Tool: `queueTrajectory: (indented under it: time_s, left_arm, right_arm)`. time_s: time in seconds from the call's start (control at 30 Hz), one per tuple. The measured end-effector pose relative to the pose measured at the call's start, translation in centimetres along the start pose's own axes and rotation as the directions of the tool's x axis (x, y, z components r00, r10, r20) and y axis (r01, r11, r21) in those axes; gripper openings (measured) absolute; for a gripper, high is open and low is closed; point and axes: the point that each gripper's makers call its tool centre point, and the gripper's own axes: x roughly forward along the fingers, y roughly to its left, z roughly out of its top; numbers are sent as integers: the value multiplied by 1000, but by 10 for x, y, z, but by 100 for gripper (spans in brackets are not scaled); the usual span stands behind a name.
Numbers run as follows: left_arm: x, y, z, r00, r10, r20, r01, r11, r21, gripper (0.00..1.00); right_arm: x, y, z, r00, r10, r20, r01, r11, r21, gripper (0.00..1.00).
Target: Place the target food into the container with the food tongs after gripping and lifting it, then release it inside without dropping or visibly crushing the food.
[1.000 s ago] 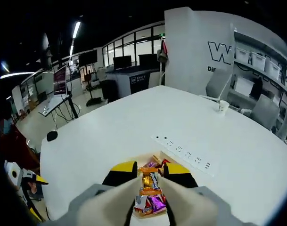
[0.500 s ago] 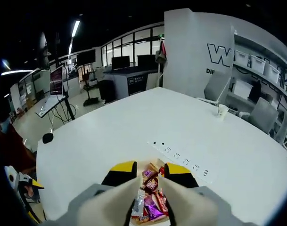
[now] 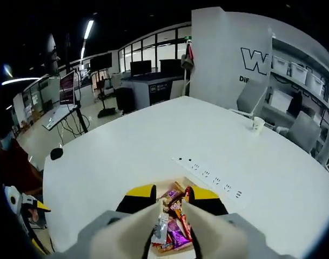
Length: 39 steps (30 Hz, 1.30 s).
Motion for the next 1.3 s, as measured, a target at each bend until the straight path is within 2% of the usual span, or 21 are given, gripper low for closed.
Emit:
queueTrajectory:
  time_s: [0.63,1.3]
  left_arm:
    - [3,-9,3,1000,-13,-2,13,1000,17,88]
    - [7,-19,-1,1000,-30,-7,30,999,13,87]
  right_arm:
    - [-12,12,-34,999,25,-34,-25,999,-19,20]
    - [-26,25,-73,998,54,-24,-54,998,-19,21]
